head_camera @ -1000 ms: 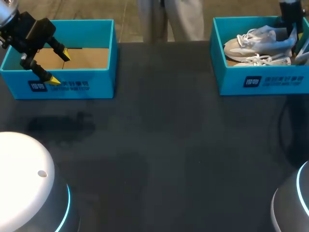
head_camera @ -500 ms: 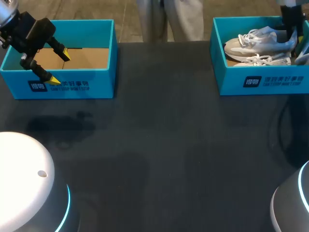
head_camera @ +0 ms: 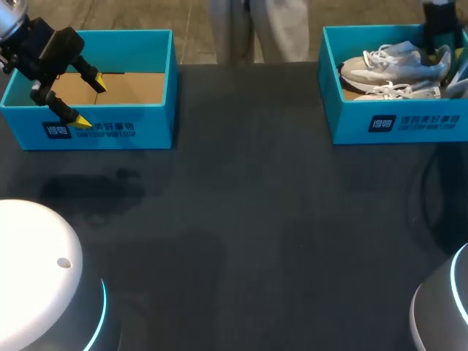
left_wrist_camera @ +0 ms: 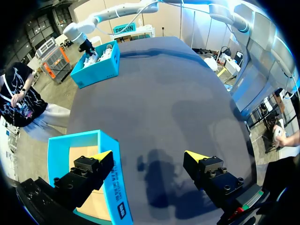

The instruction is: Take the shoe out of the shoebox, open the shoe tongue, remove and reinsert the insole, then place the shoe into the shoebox

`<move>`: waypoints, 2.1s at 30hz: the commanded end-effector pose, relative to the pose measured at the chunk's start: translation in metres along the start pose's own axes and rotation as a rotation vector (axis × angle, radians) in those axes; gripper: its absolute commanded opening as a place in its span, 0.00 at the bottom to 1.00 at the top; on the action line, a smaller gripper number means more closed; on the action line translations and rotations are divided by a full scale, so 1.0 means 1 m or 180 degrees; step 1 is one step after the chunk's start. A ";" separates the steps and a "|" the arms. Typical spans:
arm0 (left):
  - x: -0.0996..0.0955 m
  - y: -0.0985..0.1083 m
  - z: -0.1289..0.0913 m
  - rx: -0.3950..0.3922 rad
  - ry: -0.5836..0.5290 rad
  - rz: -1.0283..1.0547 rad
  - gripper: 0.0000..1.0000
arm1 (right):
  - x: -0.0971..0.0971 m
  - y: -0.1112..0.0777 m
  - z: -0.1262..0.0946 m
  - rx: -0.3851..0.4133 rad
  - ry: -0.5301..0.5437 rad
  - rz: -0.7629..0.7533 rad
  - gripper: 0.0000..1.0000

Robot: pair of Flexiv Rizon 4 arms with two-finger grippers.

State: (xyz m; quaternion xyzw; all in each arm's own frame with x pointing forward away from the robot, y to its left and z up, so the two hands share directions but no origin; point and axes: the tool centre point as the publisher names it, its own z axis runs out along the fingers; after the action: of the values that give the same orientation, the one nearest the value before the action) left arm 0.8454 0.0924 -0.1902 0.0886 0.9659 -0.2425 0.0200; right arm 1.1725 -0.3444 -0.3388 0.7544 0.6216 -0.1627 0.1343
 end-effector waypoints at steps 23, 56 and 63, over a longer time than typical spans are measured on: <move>0.000 0.000 0.000 -0.0008 0.0002 0.0000 1.00 | 0.007 -0.054 -0.111 -0.0711 0.0667 -0.0711 1.00; -0.040 -0.036 0.003 -0.0564 -0.0423 -0.2139 1.00 | 0.004 -0.155 -0.176 -0.0920 0.0840 -0.1084 1.00; -0.060 -0.038 0.013 -0.1315 -0.0811 -0.3981 1.00 | 0.003 -0.160 -0.171 -0.0841 0.0930 -0.1014 1.00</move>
State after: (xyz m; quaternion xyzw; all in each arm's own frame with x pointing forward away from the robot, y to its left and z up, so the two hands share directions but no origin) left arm 0.8878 0.0528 -0.1790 -0.1965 0.9571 -0.2115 0.0245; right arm 1.0329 -0.2385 -0.1828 0.6376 0.7627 -0.0029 0.1089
